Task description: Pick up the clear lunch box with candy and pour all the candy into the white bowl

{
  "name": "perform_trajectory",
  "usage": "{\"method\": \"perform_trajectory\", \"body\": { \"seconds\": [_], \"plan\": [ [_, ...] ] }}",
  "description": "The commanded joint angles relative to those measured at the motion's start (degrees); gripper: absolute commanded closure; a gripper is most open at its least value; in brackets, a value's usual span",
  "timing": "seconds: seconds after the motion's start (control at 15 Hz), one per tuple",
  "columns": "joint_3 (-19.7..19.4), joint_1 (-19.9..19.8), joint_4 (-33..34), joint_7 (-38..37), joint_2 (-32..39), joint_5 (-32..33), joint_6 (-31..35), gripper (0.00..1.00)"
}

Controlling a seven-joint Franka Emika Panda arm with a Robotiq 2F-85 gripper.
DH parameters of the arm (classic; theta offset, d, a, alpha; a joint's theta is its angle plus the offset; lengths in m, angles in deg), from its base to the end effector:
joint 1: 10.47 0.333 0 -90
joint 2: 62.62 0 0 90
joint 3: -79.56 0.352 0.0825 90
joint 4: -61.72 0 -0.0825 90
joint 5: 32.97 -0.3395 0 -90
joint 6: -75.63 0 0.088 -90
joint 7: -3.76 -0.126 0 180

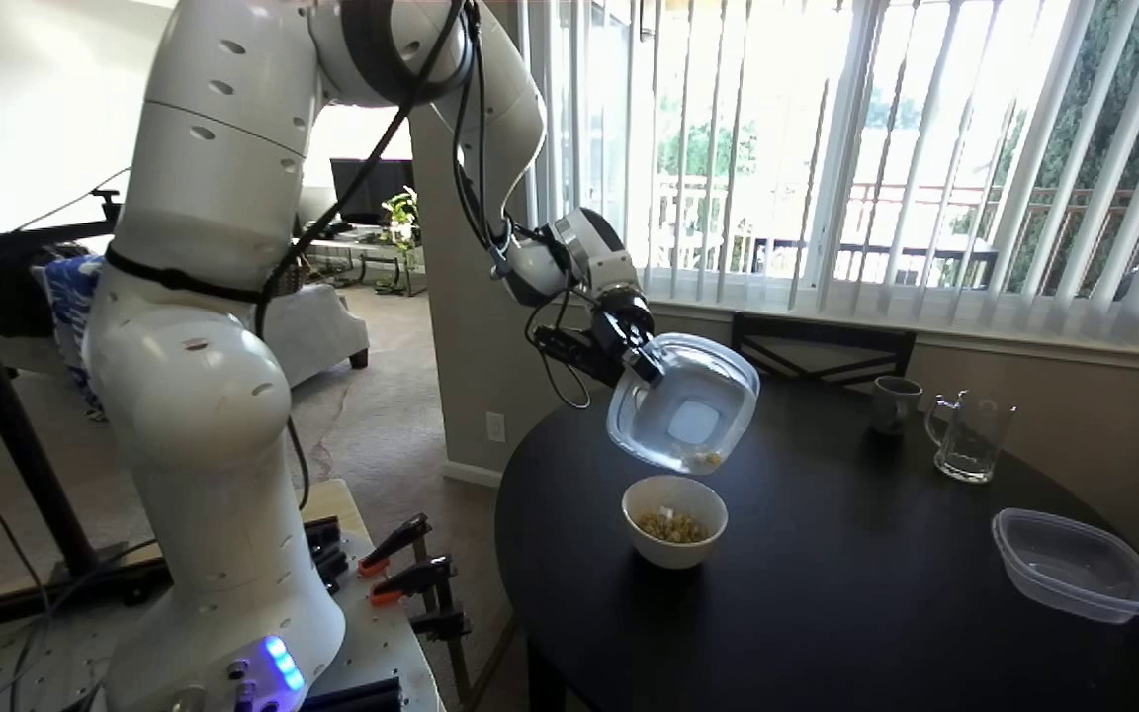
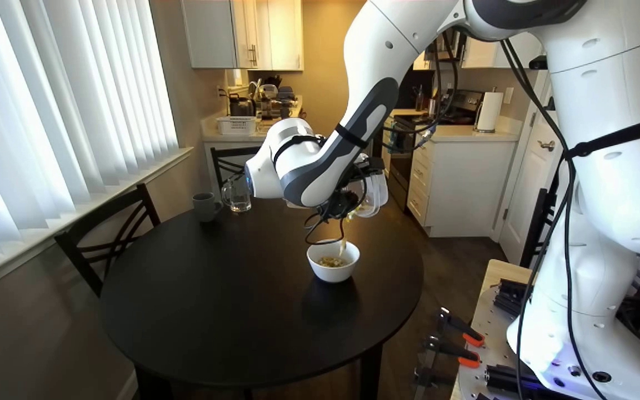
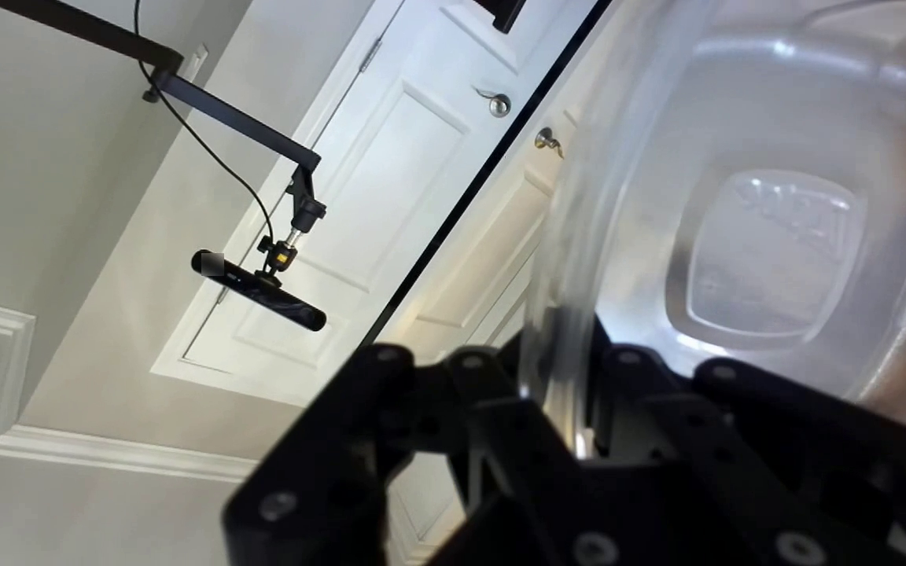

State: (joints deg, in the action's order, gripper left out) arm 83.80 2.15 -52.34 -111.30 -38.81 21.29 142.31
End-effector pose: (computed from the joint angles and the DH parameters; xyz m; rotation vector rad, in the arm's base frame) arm 0.4778 0.0138 0.3402 1.2630 -1.1034 0.4199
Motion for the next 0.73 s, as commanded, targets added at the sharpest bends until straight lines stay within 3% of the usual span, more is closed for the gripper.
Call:
{"method": "perform_trajectory", "body": {
  "seconds": [0.0,0.67],
  "plan": [
    [0.5,0.2,1.6,-3.5,2.1,0.5,-2.4,0.95],
    [1.1,0.4,3.6,-5.7,3.6,-0.1,-2.1,0.96]
  ]
}}
